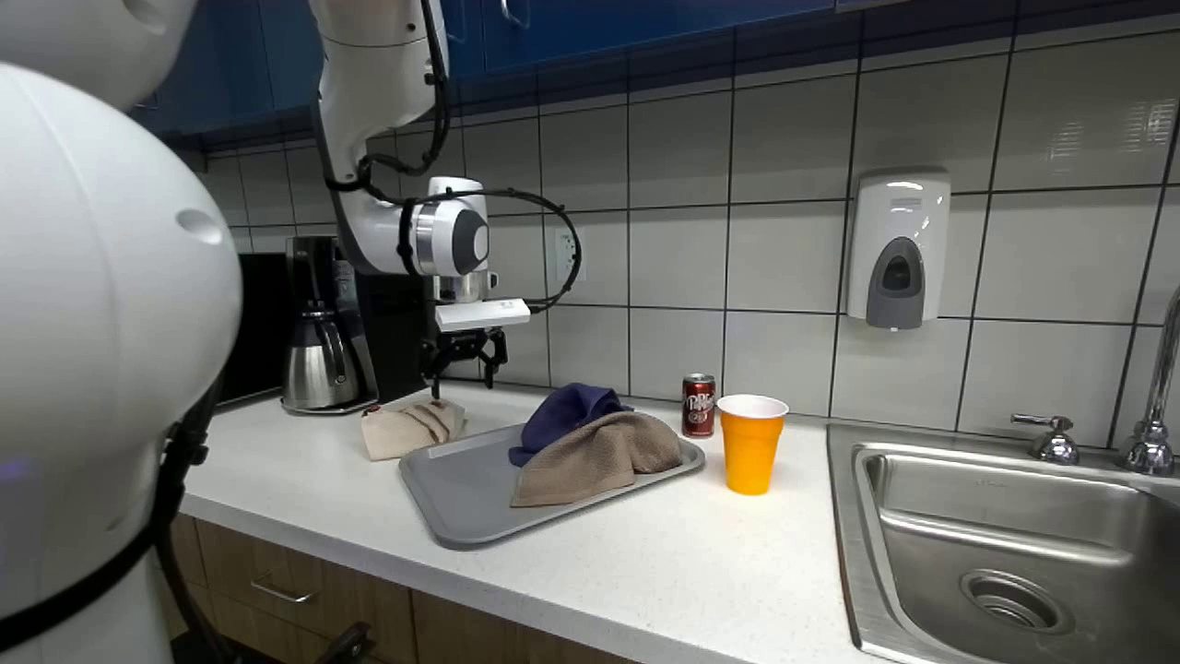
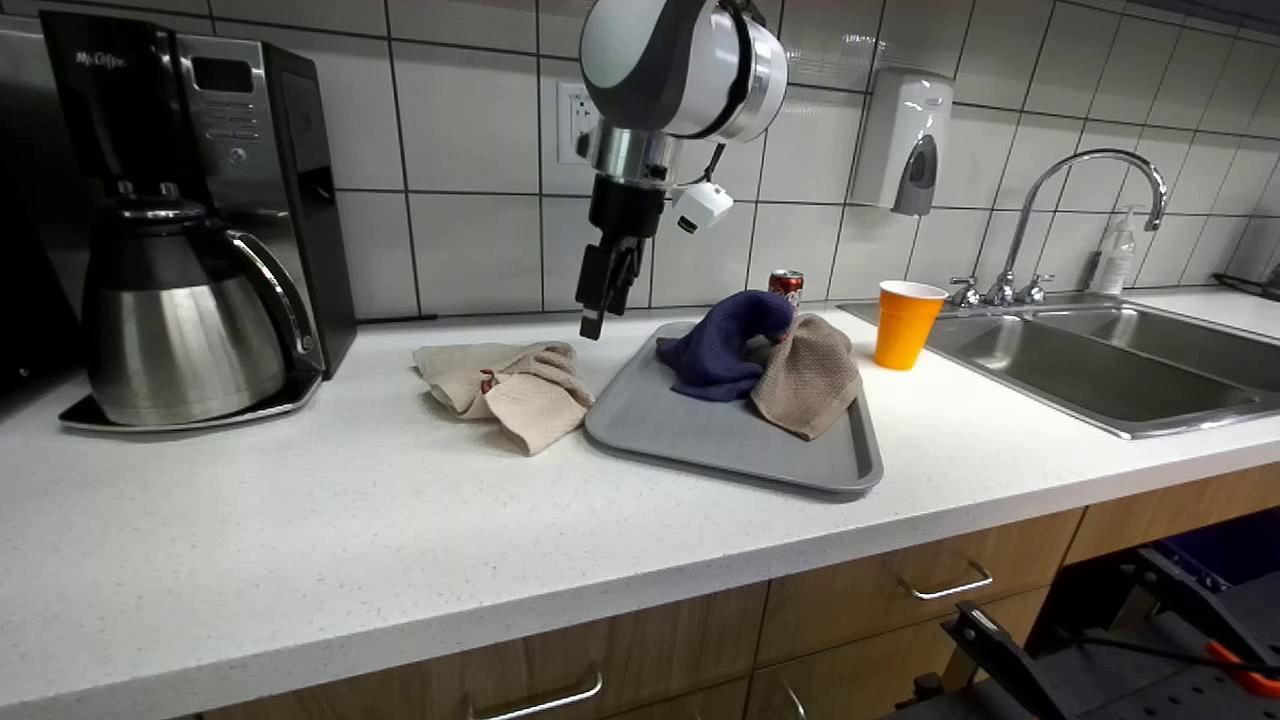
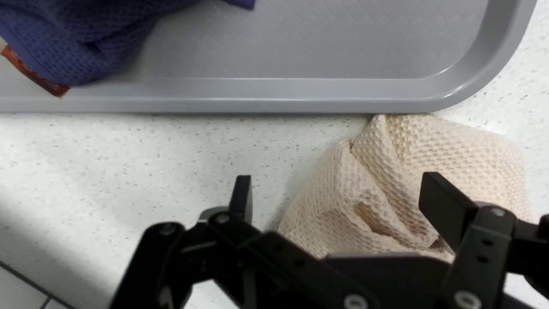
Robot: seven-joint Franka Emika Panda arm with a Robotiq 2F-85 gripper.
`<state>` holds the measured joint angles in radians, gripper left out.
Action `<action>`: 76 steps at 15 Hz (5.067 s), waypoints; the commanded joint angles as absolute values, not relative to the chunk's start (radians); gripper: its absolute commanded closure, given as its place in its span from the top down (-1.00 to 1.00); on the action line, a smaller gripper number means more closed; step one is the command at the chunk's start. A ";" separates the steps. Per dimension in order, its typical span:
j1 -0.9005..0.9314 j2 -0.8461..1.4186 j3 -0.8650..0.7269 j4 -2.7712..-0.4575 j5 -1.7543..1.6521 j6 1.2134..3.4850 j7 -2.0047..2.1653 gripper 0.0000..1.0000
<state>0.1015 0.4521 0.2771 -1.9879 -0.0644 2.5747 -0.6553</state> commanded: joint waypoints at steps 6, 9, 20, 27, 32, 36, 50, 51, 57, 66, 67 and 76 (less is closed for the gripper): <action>0.069 0.444 0.343 -1.961 -0.023 2.425 -0.915 1.00; 0.074 0.450 0.350 -1.950 -0.007 2.393 -0.964 1.00; 0.131 0.495 0.331 -1.910 -0.018 2.370 -0.965 1.00; 0.132 0.506 0.331 -1.898 -0.018 2.369 -0.965 1.00; 0.139 0.507 0.327 -1.891 -0.036 2.358 -0.968 1.00; 0.164 0.537 0.323 -1.846 -0.092 2.327 -1.005 1.00; 0.194 0.681 0.322 -1.669 -0.174 2.299 -1.215 1.00; 0.195 0.693 0.327 -1.658 -0.169 2.298 -1.232 1.00; 0.218 0.762 0.334 -1.587 -0.164 2.270 -1.308 1.00; 0.262 0.794 0.331 -1.526 -0.161 2.226 -1.307 0.31; 0.267 0.795 0.331 -1.524 -0.162 2.226 -1.306 0.16; 0.282 0.797 0.334 -1.512 -0.158 2.223 -1.309 -1.00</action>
<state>0.2816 0.7891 0.3281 -1.5459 -0.1668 2.2578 -1.2879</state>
